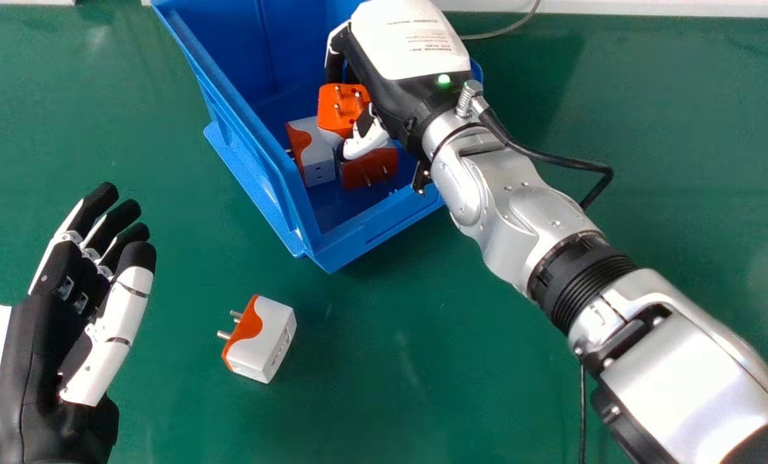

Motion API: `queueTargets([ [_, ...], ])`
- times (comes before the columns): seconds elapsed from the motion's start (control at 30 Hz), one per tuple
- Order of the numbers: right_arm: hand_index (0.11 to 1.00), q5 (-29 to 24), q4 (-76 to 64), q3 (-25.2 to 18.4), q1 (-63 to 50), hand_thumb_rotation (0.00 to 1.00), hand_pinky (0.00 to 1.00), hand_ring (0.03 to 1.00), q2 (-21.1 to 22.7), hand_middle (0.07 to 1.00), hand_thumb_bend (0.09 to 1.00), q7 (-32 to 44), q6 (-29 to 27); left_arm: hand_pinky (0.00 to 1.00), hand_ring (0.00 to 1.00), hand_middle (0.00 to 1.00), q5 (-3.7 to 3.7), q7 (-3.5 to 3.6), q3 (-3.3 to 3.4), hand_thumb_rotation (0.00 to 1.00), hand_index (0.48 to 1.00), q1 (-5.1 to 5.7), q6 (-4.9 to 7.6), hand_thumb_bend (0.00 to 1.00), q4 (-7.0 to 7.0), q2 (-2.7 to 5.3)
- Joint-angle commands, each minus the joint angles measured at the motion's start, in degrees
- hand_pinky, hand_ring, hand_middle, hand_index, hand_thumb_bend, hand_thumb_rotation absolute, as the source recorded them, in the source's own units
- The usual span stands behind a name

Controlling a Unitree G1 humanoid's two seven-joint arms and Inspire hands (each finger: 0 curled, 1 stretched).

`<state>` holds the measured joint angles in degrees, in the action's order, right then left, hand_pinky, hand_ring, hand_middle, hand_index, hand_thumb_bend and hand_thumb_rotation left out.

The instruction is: Pick all objects and put in blue box

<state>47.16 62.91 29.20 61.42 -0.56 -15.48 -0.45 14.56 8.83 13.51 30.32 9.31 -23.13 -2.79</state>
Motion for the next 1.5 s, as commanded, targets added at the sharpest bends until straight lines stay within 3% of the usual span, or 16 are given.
queueTargets([
  [0.0, 0.499, -1.09, -0.06, 0.10, 3.19, 0.00, 0.32, 0.444, -0.39, 0.552, 0.493, -1.67, -0.53, 0.85, 0.86, 0.87, -0.38, 0.05, -0.17, 0.42, 0.866, 0.61, 0.61, 0.43, -1.18, 0.05],
  [0.2, 0.501, -1.35, -0.06, 0.75, 2.81, 0.00, 0.32, 0.444, -0.09, 0.551, 0.493, -1.20, -0.74, 0.85, 0.85, 0.86, -0.85, -0.41, -0.55, 0.44, 0.868, 1.24, 0.45, 0.44, -1.84, 0.23],
  [0.4, 0.502, -1.20, 0.36, 1.78, 2.08, 0.00, 0.32, 0.443, 0.16, 0.551, 0.493, -1.21, -0.71, 0.84, 0.85, 0.86, -0.59, -0.42, -0.57, 0.44, 0.870, 1.44, 0.71, 0.44, -1.74, 0.22],
  [0.53, 0.502, -1.35, 0.60, 2.23, 1.88, 0.00, 0.32, 0.441, -0.05, 0.552, 0.493, -1.28, -0.30, 0.84, 0.85, 0.86, 0.14, 0.37, -0.37, 0.45, 0.871, 1.50, 1.51, 0.44, -1.00, 0.06],
  [0.63, 0.502, -1.51, 0.98, 2.39, 1.80, 0.00, 0.32, 0.440, -0.19, 0.553, 0.493, -1.85, -0.53, 0.84, 0.85, 0.86, -0.38, 0.00, -0.31, 0.45, 0.872, 1.72, 1.40, 0.44, -1.36, 0.13],
  [0.83, 0.500, -2.22, 1.33, 2.47, 1.86, 0.00, 0.32, 0.436, -0.36, 0.553, 0.493, -1.65, -0.20, 0.85, 0.86, 0.86, -0.18, -0.03, -0.24, 0.45, 0.873, 1.81, 1.34, 0.44, -1.39, 0.18],
  [0.93, 0.499, -2.28, 1.32, 2.60, 2.21, 0.00, 0.32, 0.435, -0.59, 0.553, 0.493, -0.20, 1.37, 0.84, 0.86, 0.86, 0.16, 0.29, -0.27, 0.45, 0.872, 1.88, 1.42, 0.44, -1.24, 0.10],
  [1.1, 0.499, -1.35, 0.80, 3.68, 2.38, 0.00, 0.33, 0.440, -0.92, 0.556, 0.493, 0.01, 4.67, 0.85, 0.86, 0.86, -0.45, -0.15, -0.39, 0.45, 0.872, 2.12, 1.01, 0.45, -1.70, 0.12],
  [1.23, 0.500, -1.26, 0.48, 4.18, 1.91, 0.00, 0.33, 0.443, -0.74, 0.558, 0.493, -1.30, 4.88, 0.84, 0.86, 0.86, -0.92, -0.16, -0.40, 0.45, 0.872, 2.18, 1.55, 0.45, -1.34, 0.09],
  [1.37, 0.493, -1.22, 0.29, 4.84, 1.71, 0.00, 0.34, 0.461, -0.56, 0.561, 0.493, -0.39, 5.62, 0.84, 0.86, 0.87, -0.41, 0.15, -0.52, 0.46, 0.874, 2.07, 1.56, 0.45, -1.16, 0.15],
  [1.43, 0.540, -1.51, 0.03, 4.82, 1.54, 0.00, 0.36, 0.518, -0.45, 0.608, 0.484, -0.40, 5.45, 0.84, 0.86, 0.87, -0.41, -0.02, -0.59, 0.46, 0.876, 2.02, 1.45, 0.46, -1.20, 0.29],
  [1.47, 0.591, -1.59, -0.06, 4.81, 1.45, 0.00, 0.41, 0.571, -0.45, 0.656, 0.529, -0.76, 5.43, 0.84, 0.86, 0.87, -0.45, -0.02, -0.59, 0.46, 0.876, 1.98, 1.51, 0.45, -1.12, 0.29],
])
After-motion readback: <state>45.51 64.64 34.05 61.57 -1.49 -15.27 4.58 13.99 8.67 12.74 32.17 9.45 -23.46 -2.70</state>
